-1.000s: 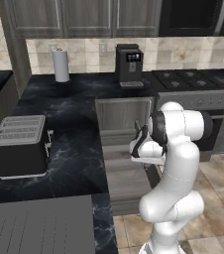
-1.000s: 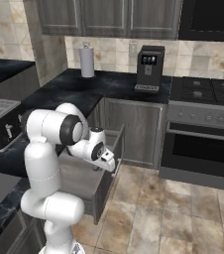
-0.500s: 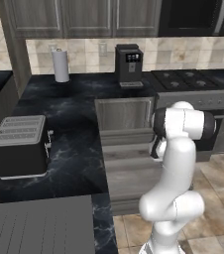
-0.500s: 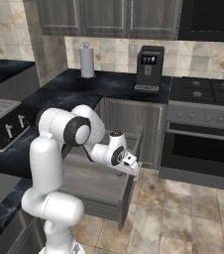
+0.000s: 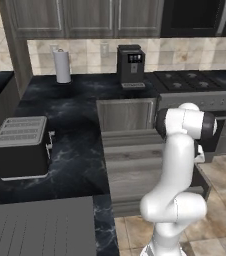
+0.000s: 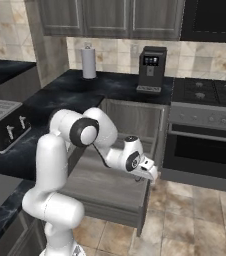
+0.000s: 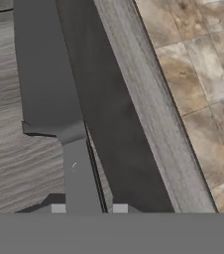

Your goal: Pick up the metallic utensils from the counter and place them in the open drawer. Make sure not to pick up any wooden utensils.

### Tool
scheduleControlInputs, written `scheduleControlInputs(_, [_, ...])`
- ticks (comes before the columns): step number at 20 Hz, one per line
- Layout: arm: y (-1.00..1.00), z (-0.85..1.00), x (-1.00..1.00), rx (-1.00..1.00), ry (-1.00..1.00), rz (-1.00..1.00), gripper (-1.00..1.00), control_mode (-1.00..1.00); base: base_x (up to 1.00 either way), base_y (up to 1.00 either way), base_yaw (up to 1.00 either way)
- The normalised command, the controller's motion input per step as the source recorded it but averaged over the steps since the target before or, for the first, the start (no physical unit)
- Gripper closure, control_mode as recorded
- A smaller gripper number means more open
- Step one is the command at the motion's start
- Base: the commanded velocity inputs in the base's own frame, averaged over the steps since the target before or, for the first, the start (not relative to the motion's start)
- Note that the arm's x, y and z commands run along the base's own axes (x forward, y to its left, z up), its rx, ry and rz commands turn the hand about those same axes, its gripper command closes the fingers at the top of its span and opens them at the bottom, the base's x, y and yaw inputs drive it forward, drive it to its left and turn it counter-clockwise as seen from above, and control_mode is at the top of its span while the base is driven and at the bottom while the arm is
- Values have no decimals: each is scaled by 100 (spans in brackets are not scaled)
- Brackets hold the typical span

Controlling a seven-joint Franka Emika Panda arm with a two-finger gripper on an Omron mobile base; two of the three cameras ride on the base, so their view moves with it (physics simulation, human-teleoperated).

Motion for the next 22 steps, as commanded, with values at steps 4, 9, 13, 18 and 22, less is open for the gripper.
scheduleControlInputs(4, [-9,-28,0,0,-7,3,100,-100,0,0,0])
scheduleControlInputs(9, [22,-7,-3,0,-12,3,100,-100,0,0,0])
scheduleControlInputs(13, [28,15,-9,0,-6,2,100,-100,0,0,0])
scheduleControlInputs(18, [11,54,-28,0,-2,2,100,-100,0,0,0])
scheduleControlInputs(22, [0,80,-10,0,0,2,100,-100,0,0,0])
